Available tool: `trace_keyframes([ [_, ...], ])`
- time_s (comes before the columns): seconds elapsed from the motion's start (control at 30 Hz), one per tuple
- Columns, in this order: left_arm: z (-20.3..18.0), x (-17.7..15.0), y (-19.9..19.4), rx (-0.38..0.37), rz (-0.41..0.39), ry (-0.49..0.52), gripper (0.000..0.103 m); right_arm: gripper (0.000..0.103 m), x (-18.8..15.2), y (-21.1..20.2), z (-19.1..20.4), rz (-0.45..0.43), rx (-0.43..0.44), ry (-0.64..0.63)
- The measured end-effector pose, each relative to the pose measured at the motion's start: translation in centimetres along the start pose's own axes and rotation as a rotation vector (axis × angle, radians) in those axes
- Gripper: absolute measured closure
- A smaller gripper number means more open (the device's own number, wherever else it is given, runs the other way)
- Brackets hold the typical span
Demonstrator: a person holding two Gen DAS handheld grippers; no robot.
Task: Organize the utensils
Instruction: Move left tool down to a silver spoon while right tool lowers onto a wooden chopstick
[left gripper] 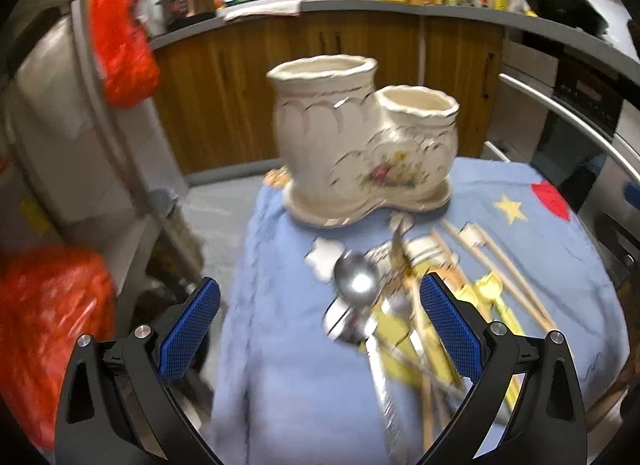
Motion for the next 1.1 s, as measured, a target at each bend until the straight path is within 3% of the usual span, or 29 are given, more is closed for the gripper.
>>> trace_keyframes([
  [0.07, -0.2, 0.7, 0.8, -0.054, -0.009, -0.011, 0.004, 0.005, 0.7, 1.9, -0.5, 0.035, 0.006, 0.029],
  [0.17, -0.1, 0.5, 2.0, -0.01, -0.001, -0.014, 0.004, 0.005, 0.5, 4.0, -1.2, 0.062, -0.006, 0.08],
  [0.27, 0.0, 0.0, 3.2, -0.015, 0.02, -0.005, 0.004, 0.005, -1.2, 5.7, -1.3, 0.121, 0.033, 0.095],
  [0.43, 0.1, -0.6, 4.6, -0.071, 0.052, 0.002, 0.005, 0.005, -2.4, 6.8, -0.8, 0.163, 0.067, 0.037],
  [0.57, -0.4, -1.3, 5.7, -0.127, 0.104, -0.007, 0.008, 0.006, -2.9, 7.6, -1.3, 0.207, 0.091, 0.067],
  [0.7, -0.5, -1.5, 6.0, -0.147, 0.12, -0.02, 0.01, 0.018, -3.4, 8.8, -1.3, 0.248, 0.092, 0.067],
  [0.87, -0.4, -1.5, 6.3, -0.181, 0.134, -0.018, 0.029, 0.037, -3.9, 9.5, 0.0, 0.294, 0.147, 0.032],
  [1.1, 0.6, -1.6, 6.7, -0.195, 0.152, -0.043, 0.039, 0.054, -4.1, 9.2, 1.3, 0.317, 0.2, 0.0],
])
Point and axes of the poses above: each gripper's, at about its wrist camera, not at the fingertips, and y roughly the way its jaws point, z to its left, x to its top, the point moved 5 cm from there along y, roughly the way its jaws point
